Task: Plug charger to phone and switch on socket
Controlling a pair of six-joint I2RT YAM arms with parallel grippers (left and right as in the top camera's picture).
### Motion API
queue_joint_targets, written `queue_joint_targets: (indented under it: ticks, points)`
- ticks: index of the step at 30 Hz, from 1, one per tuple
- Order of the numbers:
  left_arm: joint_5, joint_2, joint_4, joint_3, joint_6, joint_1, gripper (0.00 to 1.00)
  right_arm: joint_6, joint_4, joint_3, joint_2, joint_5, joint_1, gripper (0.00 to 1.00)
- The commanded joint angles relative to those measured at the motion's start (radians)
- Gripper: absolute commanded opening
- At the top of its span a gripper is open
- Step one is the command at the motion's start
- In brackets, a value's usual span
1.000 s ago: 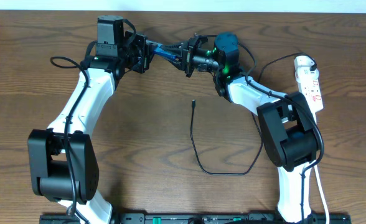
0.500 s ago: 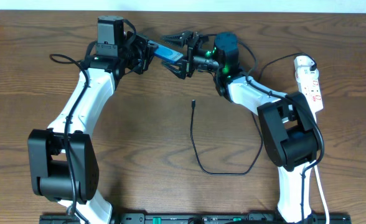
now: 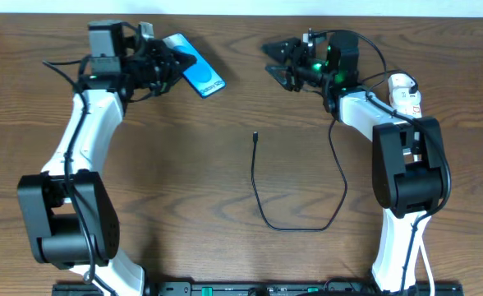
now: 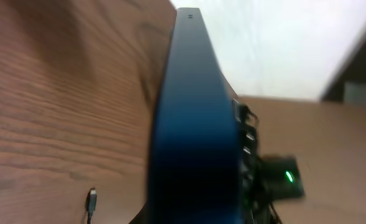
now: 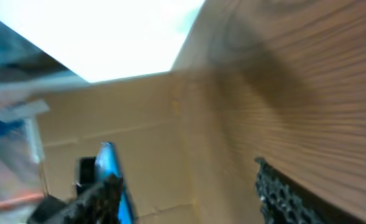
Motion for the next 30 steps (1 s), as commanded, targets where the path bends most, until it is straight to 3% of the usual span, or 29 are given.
queue_joint_targets:
  ticks: [1, 3, 7, 12, 22, 30]
  points:
    - [0.249, -0.021, 0.005, 0.019, 0.175, 0.03, 0.07, -0.249, -0.087, 0.01, -0.001, -0.105, 0.016, 0.59]
    - [0.364, -0.021, 0.005, 0.019, 0.261, 0.052, 0.07, -0.381, -0.265, 0.01, -0.001, -0.095, 0.024, 0.56]
    - [0.443, -0.021, 0.005, 0.019, 0.306, 0.078, 0.07, -0.502, -0.457, 0.01, -0.001, -0.058, 0.035, 0.5]
    - [0.457, -0.021, 0.005, 0.019, 0.321, 0.094, 0.07, -0.587, -0.597, 0.011, -0.007, -0.031, 0.043, 0.4]
    - [0.46, -0.021, 0.005, 0.019, 0.344, 0.094, 0.07, -0.769, -0.911, 0.012, -0.071, 0.196, 0.061, 0.36]
    - [0.46, -0.021, 0.005, 0.019, 0.343, 0.094, 0.07, -0.793, -1.005, 0.011, -0.071, 0.256, 0.129, 0.31]
